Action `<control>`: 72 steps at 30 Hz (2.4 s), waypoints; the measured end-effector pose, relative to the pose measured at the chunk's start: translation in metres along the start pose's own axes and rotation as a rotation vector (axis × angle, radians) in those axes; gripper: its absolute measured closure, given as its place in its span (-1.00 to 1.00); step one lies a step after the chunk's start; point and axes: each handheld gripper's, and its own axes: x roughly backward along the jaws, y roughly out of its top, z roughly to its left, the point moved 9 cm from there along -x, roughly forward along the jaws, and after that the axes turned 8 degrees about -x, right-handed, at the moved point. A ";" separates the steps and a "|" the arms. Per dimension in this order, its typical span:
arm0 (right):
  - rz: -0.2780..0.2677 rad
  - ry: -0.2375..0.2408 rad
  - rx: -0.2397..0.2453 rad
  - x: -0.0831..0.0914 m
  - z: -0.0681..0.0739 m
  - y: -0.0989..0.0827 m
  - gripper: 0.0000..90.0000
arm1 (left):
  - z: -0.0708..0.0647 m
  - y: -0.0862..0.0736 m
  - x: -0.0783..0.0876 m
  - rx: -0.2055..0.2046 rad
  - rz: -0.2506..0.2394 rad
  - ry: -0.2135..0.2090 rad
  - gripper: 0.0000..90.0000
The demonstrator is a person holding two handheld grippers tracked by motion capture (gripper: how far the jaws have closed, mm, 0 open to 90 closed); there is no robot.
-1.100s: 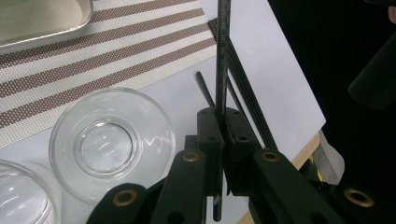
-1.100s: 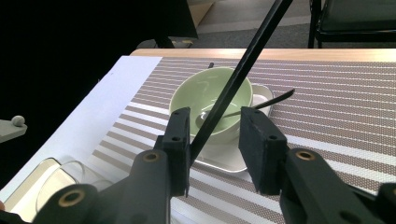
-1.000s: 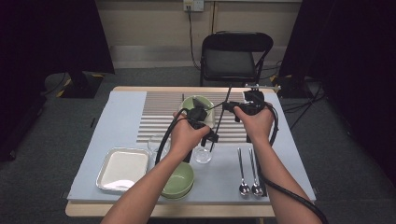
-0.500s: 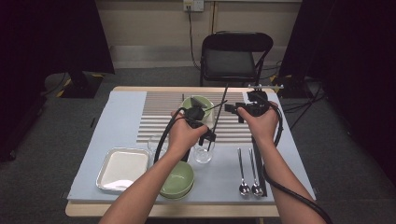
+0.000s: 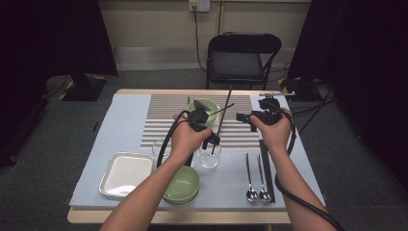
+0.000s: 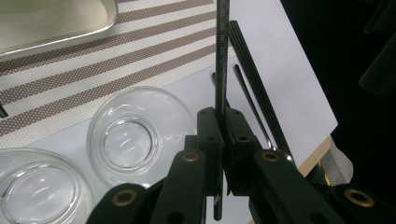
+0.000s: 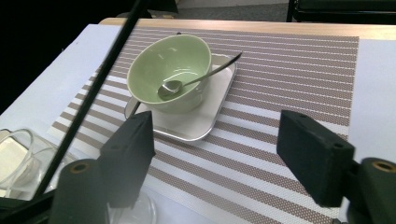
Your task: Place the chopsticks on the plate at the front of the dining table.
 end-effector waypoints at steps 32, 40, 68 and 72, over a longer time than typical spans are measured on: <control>0.048 -0.030 0.028 0.003 -0.032 -0.024 -0.61 | 0.017 -0.004 0.011 0.009 0.006 0.031 0.93; 0.049 -0.030 0.032 0.006 -0.042 -0.030 -0.60 | 0.021 -0.005 0.014 0.014 0.001 0.042 0.93; 0.065 -0.031 0.069 0.009 -0.062 -0.046 -0.58 | 0.035 -0.006 0.027 0.022 -0.003 0.069 0.93; 0.067 -0.030 0.075 0.010 -0.065 -0.049 -0.58 | 0.036 -0.005 0.028 0.033 -0.011 0.073 0.93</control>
